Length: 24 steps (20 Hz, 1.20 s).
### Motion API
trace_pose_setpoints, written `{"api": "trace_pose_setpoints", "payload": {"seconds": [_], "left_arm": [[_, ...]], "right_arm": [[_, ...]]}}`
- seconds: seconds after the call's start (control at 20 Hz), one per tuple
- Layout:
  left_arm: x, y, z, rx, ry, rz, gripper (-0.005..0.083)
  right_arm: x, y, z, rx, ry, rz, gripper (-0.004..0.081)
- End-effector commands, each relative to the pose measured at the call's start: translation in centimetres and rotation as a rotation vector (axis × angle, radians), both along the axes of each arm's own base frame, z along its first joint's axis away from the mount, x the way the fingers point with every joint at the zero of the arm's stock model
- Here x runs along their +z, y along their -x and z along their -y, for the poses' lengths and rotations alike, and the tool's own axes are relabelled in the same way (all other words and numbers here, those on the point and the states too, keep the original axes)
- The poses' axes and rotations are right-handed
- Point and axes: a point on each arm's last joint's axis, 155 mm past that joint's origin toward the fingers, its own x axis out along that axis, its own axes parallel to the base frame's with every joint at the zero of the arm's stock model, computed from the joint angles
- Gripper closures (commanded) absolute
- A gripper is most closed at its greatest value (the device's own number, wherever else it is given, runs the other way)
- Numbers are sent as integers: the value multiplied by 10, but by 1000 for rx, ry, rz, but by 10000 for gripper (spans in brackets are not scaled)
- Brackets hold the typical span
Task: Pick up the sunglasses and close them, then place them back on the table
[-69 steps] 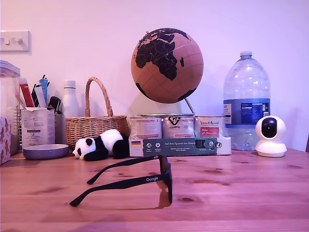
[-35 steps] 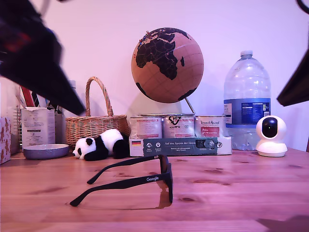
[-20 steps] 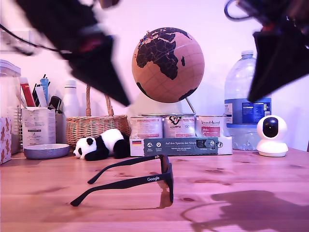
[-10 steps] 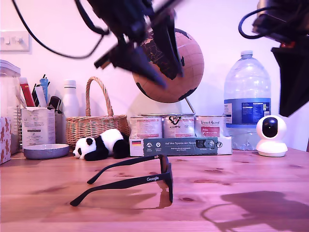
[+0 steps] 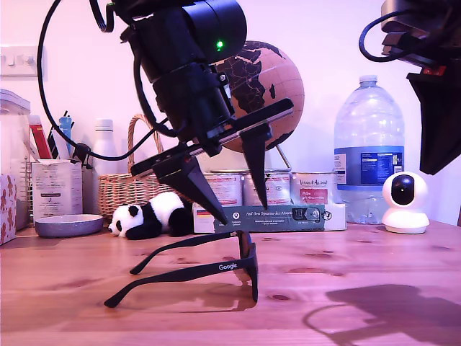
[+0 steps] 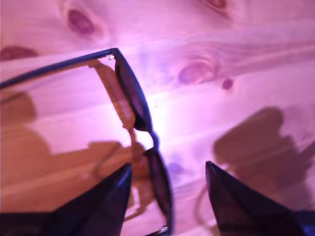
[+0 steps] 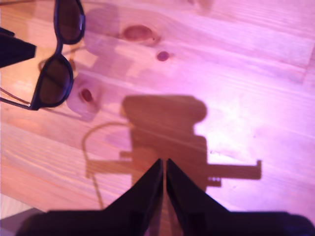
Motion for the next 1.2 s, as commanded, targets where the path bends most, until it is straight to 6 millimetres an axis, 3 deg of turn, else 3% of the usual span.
{"api": "trace_pose_setpoints", "payload": {"seconds": [0.0, 0.25, 0.5, 1.15], "left_arm": [[2, -11, 13, 17, 18, 1, 340], [-13, -14, 17, 16, -56, -64, 341], [-28, -13, -2, 45, -166, -86, 341], [-58, -16, 2, 67, -183, -118, 346]], "right_arm": [[6, -5, -2, 6, -4, 26, 769], [6, -5, -2, 7, -5, 28, 769], [7, -7, -3, 7, -9, 38, 769], [8, -10, -4, 6, -13, 50, 769]]}}
